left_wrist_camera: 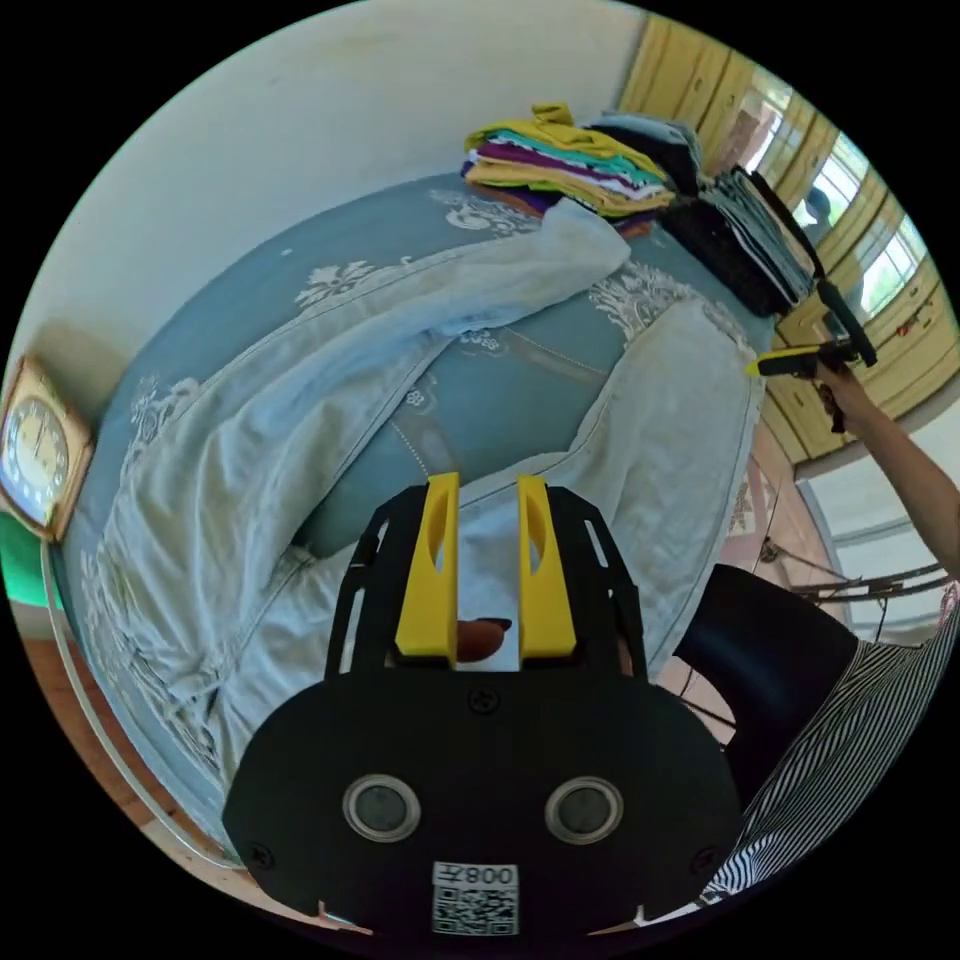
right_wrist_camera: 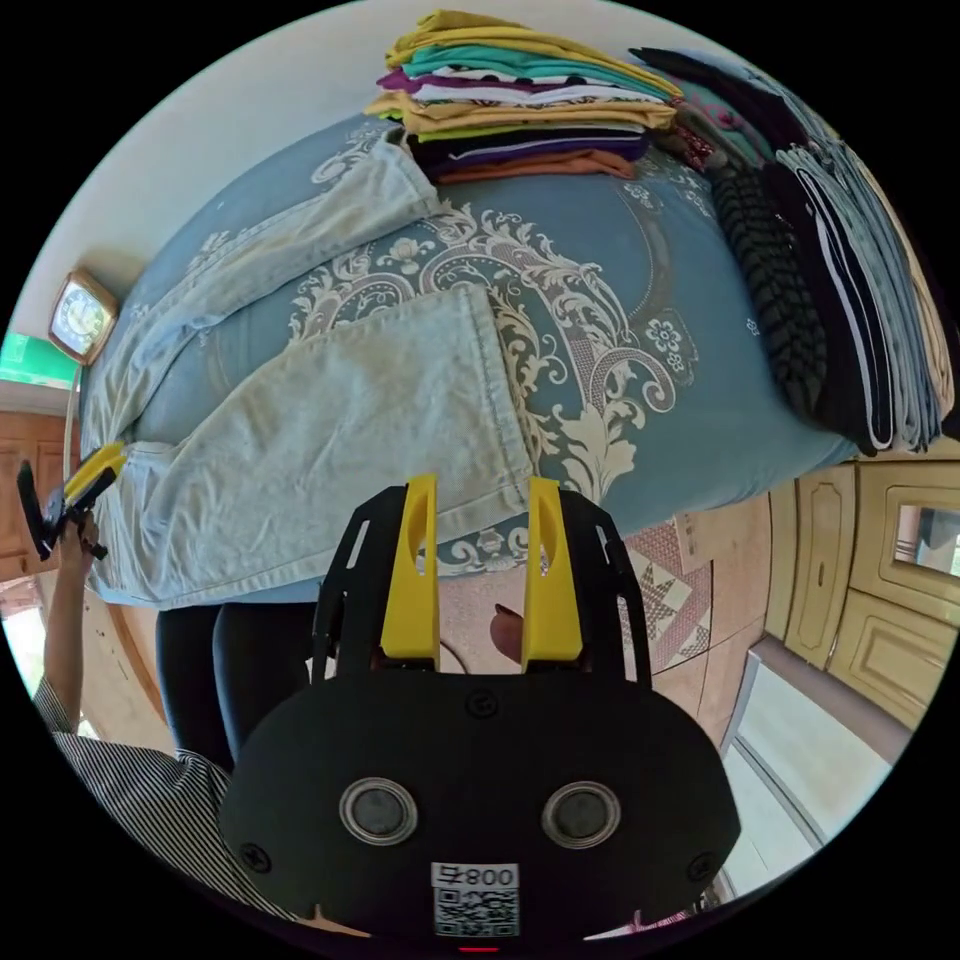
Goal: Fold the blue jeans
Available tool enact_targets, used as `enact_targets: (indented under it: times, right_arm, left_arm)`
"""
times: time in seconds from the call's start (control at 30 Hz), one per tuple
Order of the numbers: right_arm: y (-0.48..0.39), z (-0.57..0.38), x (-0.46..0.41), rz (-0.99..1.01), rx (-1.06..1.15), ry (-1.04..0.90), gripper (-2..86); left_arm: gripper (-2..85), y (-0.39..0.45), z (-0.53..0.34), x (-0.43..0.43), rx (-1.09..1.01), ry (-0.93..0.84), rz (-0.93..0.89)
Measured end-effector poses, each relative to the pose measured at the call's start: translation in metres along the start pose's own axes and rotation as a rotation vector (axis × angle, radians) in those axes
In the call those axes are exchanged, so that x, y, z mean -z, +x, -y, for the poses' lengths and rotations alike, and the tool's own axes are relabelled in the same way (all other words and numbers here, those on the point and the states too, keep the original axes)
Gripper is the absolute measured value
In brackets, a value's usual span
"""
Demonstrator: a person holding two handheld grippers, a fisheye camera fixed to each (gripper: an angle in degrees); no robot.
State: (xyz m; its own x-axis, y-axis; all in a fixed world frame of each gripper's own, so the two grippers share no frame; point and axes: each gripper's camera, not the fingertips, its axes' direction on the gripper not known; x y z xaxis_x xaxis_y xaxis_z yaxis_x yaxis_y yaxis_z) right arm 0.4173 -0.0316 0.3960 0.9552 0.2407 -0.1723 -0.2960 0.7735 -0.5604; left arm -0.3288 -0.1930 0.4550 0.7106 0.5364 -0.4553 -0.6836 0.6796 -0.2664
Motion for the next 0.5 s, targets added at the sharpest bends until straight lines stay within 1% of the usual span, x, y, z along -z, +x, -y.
enact_targets:
  times: [0.03,0.07,0.13,0.17,0.2,0.23,0.27,0.33,0.37,0.47,0.5]
  right_arm:
    - [0.001,0.001,-0.002,-0.030,0.002,0.002,12.4]
    - [0.003,0.004,-0.005,-0.092,0.013,0.001,10.8]
    - [0.006,0.006,-0.008,-0.033,0.069,-0.029,6.5]
    - [0.008,0.005,-0.009,-0.084,0.097,-0.029,2.8]
    - [0.011,0.003,-0.006,-0.110,0.123,-0.033,1.7]
    - [0.015,0.001,-0.003,-0.117,0.134,-0.032,1.2]
    - [0.025,-0.007,0.009,-0.118,0.145,0.008,0.7]
    - [0.049,-0.020,0.025,-0.052,0.130,0.055,0.4]
    - [0.069,-0.026,0.026,0.006,0.105,0.062,0.4]
    - [0.114,-0.026,-0.003,0.127,0.021,-0.021,1.0]
    - [0.130,-0.025,-0.007,0.183,-0.024,-0.016,1.4]
  left_arm:
    - [6.6,0.004,0.009,-0.009,-0.016,-0.048,0.011]
    - [5.3,0.009,0.022,-0.025,-0.031,-0.132,0.034]
    - [3.2,0.014,0.036,-0.025,-0.047,-0.125,0.048]
    - [2.3,0.013,0.042,-0.019,-0.017,-0.094,0.045]
    - [1.8,0.008,0.045,-0.006,0.039,-0.024,0.040]
    - [1.6,0.004,0.047,0.001,0.074,0.011,0.028]
    - [1.3,-0.003,0.049,0.014,0.132,0.074,-0.006]
    - [1.1,-0.011,0.053,0.022,0.193,0.135,-0.019]
    - [1.1,-0.013,0.058,0.019,0.233,0.146,0.033]
    - [1.5,-0.015,0.078,-0.012,0.237,0.029,0.052]
    - [2.2,-0.015,0.083,-0.014,0.243,0.032,0.075]
